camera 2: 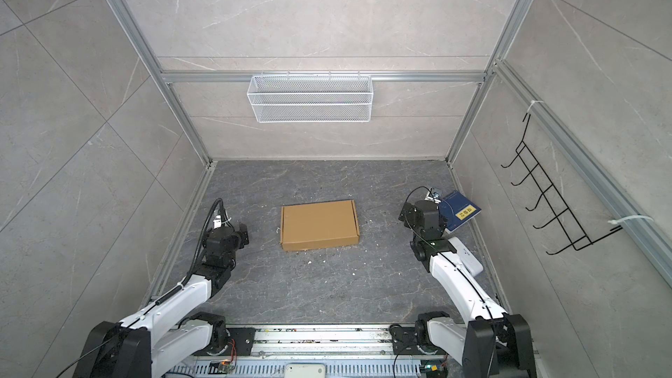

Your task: Fold the paper box

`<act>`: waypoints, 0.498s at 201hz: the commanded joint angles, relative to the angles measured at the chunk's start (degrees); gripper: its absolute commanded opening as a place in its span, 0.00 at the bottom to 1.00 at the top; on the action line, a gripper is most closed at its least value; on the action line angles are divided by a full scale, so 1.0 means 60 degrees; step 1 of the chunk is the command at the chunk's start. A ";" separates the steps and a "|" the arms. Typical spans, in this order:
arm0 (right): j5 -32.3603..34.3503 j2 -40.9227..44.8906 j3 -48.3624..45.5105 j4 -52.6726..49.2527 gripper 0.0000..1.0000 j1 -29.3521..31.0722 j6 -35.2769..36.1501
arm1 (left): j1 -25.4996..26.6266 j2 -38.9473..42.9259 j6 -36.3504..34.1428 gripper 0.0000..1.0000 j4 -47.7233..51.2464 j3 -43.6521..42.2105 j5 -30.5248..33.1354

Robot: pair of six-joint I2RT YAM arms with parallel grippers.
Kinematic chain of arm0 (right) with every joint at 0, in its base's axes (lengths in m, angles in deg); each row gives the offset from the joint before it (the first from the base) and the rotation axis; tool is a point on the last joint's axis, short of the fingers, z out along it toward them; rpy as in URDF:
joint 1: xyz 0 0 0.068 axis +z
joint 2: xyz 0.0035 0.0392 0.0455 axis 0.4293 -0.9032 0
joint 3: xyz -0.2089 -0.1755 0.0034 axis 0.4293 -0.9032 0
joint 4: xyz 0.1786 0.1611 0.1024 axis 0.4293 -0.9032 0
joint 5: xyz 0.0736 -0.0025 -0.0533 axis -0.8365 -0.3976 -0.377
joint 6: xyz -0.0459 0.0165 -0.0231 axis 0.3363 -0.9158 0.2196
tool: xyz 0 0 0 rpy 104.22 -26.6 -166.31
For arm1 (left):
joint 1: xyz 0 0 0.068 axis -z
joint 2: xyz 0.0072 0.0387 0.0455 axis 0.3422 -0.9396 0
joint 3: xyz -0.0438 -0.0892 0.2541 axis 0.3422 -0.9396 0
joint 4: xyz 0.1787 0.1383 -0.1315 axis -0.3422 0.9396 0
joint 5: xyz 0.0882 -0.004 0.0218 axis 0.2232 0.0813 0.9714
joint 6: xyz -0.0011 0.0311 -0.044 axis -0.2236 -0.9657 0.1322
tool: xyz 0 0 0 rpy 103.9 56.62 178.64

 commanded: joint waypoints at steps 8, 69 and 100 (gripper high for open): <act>0.0259 -0.0066 -0.0602 0.1462 1.00 -0.0225 0.0491 | -0.0526 -0.0762 -0.0137 0.92 -0.2280 -0.0306 -0.0327; -0.0369 -0.1247 -0.1127 0.3502 1.00 -0.0565 0.0619 | -0.1433 -0.2482 -0.0610 0.93 -0.3579 0.0089 -0.2065; -0.0839 -0.1616 -0.1238 0.4063 1.00 -0.0631 0.0693 | -0.1807 -0.3493 -0.0612 0.93 -0.5125 -0.0172 -0.2602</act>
